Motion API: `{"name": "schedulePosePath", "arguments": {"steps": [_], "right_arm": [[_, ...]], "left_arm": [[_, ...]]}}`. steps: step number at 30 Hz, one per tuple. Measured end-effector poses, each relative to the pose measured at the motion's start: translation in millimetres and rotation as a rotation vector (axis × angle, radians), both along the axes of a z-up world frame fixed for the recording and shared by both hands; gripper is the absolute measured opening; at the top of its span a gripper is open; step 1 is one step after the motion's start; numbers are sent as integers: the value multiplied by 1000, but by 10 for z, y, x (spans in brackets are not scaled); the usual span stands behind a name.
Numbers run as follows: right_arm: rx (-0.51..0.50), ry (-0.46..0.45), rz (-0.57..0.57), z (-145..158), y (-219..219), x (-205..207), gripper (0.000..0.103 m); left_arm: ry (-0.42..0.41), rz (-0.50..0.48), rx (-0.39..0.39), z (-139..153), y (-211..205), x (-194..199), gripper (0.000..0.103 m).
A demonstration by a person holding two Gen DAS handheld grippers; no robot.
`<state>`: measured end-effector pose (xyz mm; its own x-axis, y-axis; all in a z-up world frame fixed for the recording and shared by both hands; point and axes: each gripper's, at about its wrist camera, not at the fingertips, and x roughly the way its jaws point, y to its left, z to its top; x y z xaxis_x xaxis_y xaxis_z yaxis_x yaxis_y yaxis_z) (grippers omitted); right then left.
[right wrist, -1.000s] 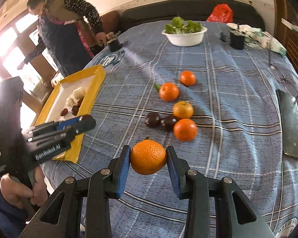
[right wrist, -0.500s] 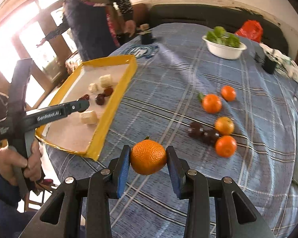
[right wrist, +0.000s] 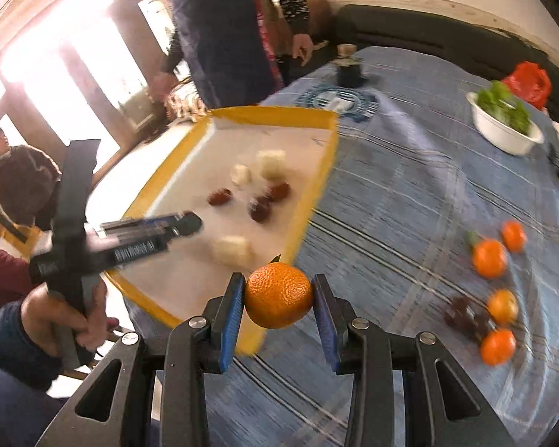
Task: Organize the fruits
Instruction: 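Carry the plum and mandarin over the yellow tray and open both grippers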
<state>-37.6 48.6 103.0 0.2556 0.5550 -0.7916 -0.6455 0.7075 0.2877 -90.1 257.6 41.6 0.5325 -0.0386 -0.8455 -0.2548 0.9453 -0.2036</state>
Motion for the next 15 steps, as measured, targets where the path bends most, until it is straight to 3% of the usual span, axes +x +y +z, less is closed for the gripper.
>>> {"name": "schedulePosePath", "arguments": {"steps": [8,15], "right_arm": [[27,124,0,-217,695,395,41],[-6,153,3,-414,1051,522,41]], "left_arm": [[13,-27,-7,-73,130,24,27],[16,-86,-4,-120,69,29,27]]}}
